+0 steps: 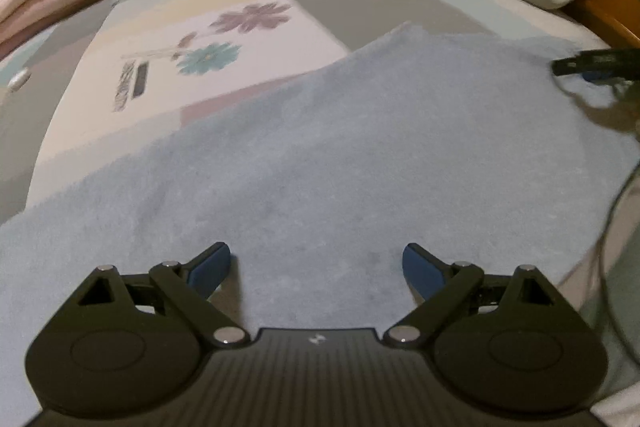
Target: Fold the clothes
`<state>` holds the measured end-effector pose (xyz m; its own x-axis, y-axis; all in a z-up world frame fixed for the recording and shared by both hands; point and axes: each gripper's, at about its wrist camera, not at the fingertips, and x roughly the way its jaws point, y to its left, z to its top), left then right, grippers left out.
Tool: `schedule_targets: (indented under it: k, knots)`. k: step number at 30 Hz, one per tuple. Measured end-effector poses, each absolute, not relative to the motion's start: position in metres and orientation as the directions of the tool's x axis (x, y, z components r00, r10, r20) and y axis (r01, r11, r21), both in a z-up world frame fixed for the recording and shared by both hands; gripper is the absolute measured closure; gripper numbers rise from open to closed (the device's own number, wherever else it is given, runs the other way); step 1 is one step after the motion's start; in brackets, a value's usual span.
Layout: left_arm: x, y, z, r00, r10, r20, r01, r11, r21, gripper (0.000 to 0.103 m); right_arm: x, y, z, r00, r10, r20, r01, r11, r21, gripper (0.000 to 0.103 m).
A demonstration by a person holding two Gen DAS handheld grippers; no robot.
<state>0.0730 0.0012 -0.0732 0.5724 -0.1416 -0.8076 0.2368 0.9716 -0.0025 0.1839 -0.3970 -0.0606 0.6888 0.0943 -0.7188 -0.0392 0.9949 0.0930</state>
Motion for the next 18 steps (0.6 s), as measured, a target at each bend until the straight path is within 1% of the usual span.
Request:
schedule_targets:
  k: [2,5,7,12,16,18]
  knots:
    - [0.072,0.005,-0.072,0.574,-0.149,-0.805,0.236,0.972,-0.011,0.010,0.183,-0.389,-0.057,0.677,0.064,-0.733,-0.039,0.998,0.051,0.006]
    - [0.069,0.004,-0.068,0.586,-0.151,-0.796,0.244,0.970,-0.004,0.010,0.178,-0.369,-0.044,0.683,0.052,-0.728,-0.073,0.997,0.003,0.004]
    - [0.067,0.004,-0.065,0.595,-0.152,-0.789,0.250,0.968,0.003,0.010,0.179,-0.356,-0.036,0.680,0.103,-0.725,-0.112,0.993,0.037,0.002]
    - [0.061,0.000,-0.061,0.614,-0.155,-0.774,0.282,0.959,0.032,0.010,0.190,-0.324,-0.027,0.650,0.240,-0.721,-0.200,0.969,0.142,0.001]
    - [0.062,0.001,-0.064,0.607,-0.144,-0.782,0.283,0.958,0.044,0.010,0.206,-0.302,-0.044,0.608,0.258,-0.751,-0.219,0.964,0.154,0.000]
    - [0.063,0.003,-0.067,0.600,-0.137,-0.788,0.278,0.959,0.045,0.010,0.211,-0.295,-0.055,0.589,0.243,-0.771,-0.218,0.966,0.138,0.000]
